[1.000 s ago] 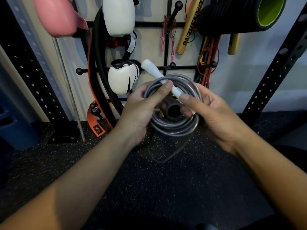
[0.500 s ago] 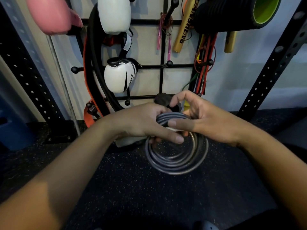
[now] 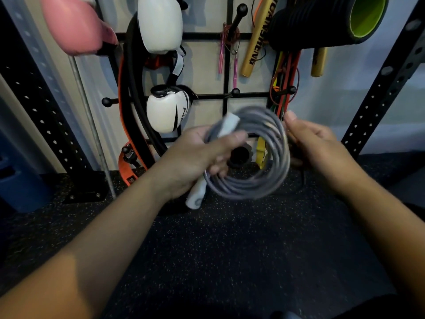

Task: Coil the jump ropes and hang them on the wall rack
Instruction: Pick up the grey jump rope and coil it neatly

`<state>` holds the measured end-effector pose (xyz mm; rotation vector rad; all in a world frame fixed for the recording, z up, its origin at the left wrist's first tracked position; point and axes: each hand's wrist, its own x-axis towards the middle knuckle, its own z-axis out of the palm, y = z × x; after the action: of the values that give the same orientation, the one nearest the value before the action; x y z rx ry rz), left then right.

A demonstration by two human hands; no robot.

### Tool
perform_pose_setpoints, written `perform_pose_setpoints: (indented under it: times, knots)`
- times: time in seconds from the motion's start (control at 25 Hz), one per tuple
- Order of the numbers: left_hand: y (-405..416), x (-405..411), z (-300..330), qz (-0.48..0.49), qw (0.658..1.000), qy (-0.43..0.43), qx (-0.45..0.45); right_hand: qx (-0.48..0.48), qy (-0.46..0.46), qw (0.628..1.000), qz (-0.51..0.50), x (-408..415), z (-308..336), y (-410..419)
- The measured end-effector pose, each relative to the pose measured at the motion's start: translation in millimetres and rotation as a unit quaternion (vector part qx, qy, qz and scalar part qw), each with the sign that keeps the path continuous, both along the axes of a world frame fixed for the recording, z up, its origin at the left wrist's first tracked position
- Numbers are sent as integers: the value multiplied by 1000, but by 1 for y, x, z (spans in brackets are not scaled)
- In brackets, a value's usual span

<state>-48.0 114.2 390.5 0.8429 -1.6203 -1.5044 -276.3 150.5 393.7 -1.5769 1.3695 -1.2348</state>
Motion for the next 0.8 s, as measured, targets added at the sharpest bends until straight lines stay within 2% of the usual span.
perform_pose_setpoints:
  times: [0.08, 0.12, 0.16, 0.24, 0.32, 0.36, 0.44, 0.56, 0.6, 0.68, 0.8]
  knots:
    - [-4, -5, -1, 58, 982, 171, 55, 13, -4, 1000, 0, -4, -9, -3]
    - [-4, -10, -2, 84, 966, 230, 80, 14, 5, 1000, -2, 1, -14, -3]
    - [-2, -16, -2, 112, 951, 271, 102, 19, -1, 1000, 7, 10, -17, -2]
    - [5, -28, -5, 163, 925, 318, 129, 43, -68, 995, 66, 35, -23, 4]
    - [10, -34, -14, 213, 915, 319, 128, 54, -157, 978, 124, 61, -28, 11]
    - [13, -37, -17, 237, 914, 306, 121, 37, -175, 976, 122, 72, -30, 14]
    - [17, -41, -21, 263, 914, 291, 107, -3, -202, 977, 73, 85, -38, 17]
    - [23, -46, -27, 243, 922, 286, 93, 22, -289, 957, 1, 89, -43, 16]
    - [22, -45, -29, 227, 932, 271, 84, 33, -291, 956, -7, 86, -42, 14]
    - [14, -36, -33, 179, 957, 222, 63, 40, -230, 972, -22, 72, -33, 10]
    - [-7, -8, -19, 118, 977, 168, 55, 15, -10, 999, -35, 39, -11, 3]
